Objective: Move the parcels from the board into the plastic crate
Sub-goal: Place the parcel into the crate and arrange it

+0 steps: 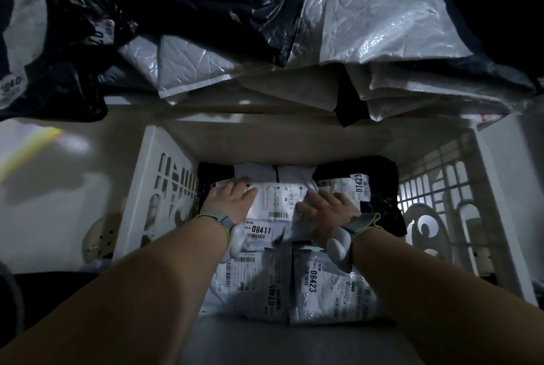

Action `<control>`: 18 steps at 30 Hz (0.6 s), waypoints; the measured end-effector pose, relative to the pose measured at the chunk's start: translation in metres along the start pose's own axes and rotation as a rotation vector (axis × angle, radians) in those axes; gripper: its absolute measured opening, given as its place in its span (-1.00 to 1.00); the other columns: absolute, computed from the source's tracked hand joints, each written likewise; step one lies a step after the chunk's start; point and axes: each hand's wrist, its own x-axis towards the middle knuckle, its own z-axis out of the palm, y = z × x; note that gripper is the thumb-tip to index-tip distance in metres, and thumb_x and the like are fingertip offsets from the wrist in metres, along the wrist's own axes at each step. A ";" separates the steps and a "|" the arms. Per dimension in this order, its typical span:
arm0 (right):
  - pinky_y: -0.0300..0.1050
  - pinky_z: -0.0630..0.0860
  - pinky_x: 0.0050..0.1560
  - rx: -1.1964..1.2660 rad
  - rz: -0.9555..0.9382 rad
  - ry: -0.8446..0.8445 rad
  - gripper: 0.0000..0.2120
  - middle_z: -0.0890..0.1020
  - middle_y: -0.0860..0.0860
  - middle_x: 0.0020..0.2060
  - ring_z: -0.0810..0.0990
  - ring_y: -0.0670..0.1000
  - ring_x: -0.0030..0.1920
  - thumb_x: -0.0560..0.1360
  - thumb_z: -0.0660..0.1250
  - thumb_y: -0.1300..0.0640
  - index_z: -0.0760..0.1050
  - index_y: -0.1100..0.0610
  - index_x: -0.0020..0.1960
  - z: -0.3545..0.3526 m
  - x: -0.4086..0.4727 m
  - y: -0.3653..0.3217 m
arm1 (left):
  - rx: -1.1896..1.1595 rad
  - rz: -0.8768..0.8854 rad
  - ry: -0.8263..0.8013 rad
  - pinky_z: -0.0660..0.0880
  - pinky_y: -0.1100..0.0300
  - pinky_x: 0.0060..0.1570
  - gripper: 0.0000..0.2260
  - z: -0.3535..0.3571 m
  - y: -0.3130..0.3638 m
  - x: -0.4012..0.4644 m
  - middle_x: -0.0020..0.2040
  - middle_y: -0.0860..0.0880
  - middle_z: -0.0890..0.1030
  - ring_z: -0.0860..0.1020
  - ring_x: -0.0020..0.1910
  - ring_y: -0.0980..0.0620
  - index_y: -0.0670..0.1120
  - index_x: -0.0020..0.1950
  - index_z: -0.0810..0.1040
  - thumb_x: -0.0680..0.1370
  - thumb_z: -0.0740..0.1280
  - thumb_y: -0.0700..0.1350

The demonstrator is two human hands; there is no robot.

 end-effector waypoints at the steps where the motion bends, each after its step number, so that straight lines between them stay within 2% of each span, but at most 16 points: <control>1: 0.05 -0.17 0.50 -0.010 0.005 -0.006 -0.36 -0.11 0.05 0.56 -0.16 0.14 0.55 0.56 0.15 -0.16 -0.05 -0.12 0.55 0.001 0.001 0.000 | -0.006 -0.008 0.000 0.00 -0.11 0.45 -0.22 0.003 0.000 0.002 0.55 -0.07 -0.19 -0.15 0.54 -0.15 0.00 0.55 -0.16 0.53 0.32 -0.07; 3: 0.08 -0.21 0.52 -0.024 0.012 -0.020 -0.36 -0.11 0.06 0.56 -0.17 0.15 0.55 0.57 0.11 -0.16 -0.07 -0.09 0.56 0.002 0.002 -0.002 | -0.017 -0.016 -0.008 -0.01 -0.12 0.45 -0.17 0.010 0.001 0.007 0.55 -0.08 -0.21 -0.18 0.54 -0.15 -0.01 0.55 -0.18 0.50 0.35 -0.05; 8: 0.09 -0.26 0.49 -0.067 0.020 -0.037 -0.31 -0.11 0.06 0.56 -0.19 0.17 0.54 0.56 0.10 -0.17 -0.13 -0.02 0.57 0.005 0.009 -0.002 | -0.020 -0.022 -0.038 -0.04 -0.15 0.45 -0.21 0.016 0.004 0.015 0.55 -0.08 -0.23 -0.20 0.53 -0.17 0.00 0.55 -0.24 0.55 0.28 -0.06; 11: 0.08 -0.25 0.49 -0.056 0.019 -0.068 -0.32 -0.12 0.03 0.56 -0.18 0.15 0.55 0.58 0.08 -0.16 -0.15 0.00 0.57 0.004 0.012 0.002 | -0.056 -0.011 -0.070 -0.01 -0.15 0.46 -0.18 0.014 0.001 0.018 0.55 -0.05 -0.24 -0.18 0.54 -0.16 0.02 0.55 -0.23 0.53 0.32 -0.03; 15: 0.04 -0.19 0.50 -0.041 0.017 -0.064 -0.36 -0.06 0.01 0.56 -0.11 0.12 0.55 0.59 0.09 -0.15 -0.06 0.01 0.57 0.000 0.013 0.003 | -0.116 0.033 -0.094 0.01 -0.08 0.49 -0.24 0.008 -0.005 0.020 0.56 -0.01 -0.22 -0.15 0.54 -0.15 0.03 0.55 -0.20 0.56 0.29 -0.06; 18: -0.02 -0.15 0.49 -0.006 0.027 -0.040 -0.47 0.00 -0.03 0.56 -0.08 0.06 0.55 0.61 0.08 -0.10 0.09 0.00 0.54 -0.007 0.008 0.002 | -0.212 0.011 -0.116 0.01 0.02 0.49 -0.15 0.008 -0.012 0.021 0.57 0.00 -0.18 -0.10 0.55 -0.10 0.01 0.56 -0.13 0.48 0.38 0.07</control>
